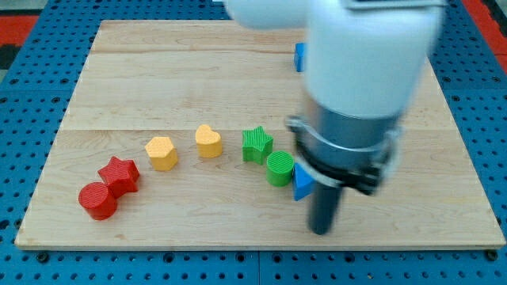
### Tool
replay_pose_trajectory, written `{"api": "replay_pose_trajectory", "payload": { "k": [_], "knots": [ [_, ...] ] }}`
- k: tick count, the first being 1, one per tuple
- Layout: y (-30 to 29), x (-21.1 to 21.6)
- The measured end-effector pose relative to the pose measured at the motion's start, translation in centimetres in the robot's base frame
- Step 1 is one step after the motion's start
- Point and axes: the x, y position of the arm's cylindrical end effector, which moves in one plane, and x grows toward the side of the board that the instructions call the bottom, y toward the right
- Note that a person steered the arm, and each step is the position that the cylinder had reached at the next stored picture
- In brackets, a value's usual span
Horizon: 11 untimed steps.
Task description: Place the blue cube towards the top right side of the blue triangle
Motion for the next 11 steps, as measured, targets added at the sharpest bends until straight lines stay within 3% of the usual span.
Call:
{"api": "replay_pose_trajectory", "payload": {
  "k": [1, 2, 3, 4, 5, 6, 8, 9, 10, 11],
  "knots": [
    [11.8, -3.0],
    [15.9, -14.8],
    [15.1, -25.8],
    [10.4, -33.6],
    [2.0, -36.5],
    [-4.3, -34.4],
    [0.6, -25.0],
    [1.5, -30.1],
    [4.1, -25.2],
    [2.3, -19.6]
  ]
}}
